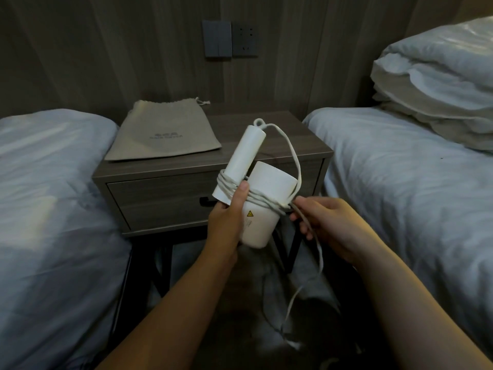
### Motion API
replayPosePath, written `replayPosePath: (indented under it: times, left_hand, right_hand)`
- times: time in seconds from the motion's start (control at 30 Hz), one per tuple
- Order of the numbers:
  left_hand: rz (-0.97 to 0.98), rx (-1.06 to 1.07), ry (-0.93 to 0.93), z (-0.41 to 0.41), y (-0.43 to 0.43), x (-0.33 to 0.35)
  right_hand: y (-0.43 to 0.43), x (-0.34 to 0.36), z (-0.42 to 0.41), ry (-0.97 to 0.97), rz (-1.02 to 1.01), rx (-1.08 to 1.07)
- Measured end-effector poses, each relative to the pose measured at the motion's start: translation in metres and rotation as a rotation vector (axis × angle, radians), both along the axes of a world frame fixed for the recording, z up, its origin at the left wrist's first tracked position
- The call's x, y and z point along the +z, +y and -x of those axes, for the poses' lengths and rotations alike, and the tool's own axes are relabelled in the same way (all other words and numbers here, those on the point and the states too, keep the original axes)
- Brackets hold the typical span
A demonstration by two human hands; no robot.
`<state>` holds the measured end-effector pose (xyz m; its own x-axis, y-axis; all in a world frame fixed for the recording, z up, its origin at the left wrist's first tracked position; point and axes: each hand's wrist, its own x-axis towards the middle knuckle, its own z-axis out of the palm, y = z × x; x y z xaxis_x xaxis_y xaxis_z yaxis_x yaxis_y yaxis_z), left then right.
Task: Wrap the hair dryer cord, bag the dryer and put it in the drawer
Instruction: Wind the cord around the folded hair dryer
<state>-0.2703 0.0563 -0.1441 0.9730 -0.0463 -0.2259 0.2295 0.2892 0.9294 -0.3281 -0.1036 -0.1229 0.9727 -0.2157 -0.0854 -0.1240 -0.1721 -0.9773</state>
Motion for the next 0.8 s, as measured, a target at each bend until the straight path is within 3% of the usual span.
replayPosePath:
  times: [0.1,0.4,0.57,0.8]
  left_hand:
    - [-0.025,-0.004,0.002,0.003,0.0,0.001]
    - [-0.082,0.016,0.029,0.003,0.002,-0.002]
    - [-0.289,0.035,-0.257,0.0,0.009,0.002]
    - [-0.59,0.105,-0.455,0.0,0.014,-0.002]
  right_hand:
    - [0.005,-0.002,0.002,-0.073,0.194,-0.057]
    - [0.007,0.001,0.004,-0.034,0.409,0.065]
    - [0.006,0.001,0.001,0.067,0.397,0.123]
    - [0.016,-0.004,0.001,0.294,0.499,0.253]
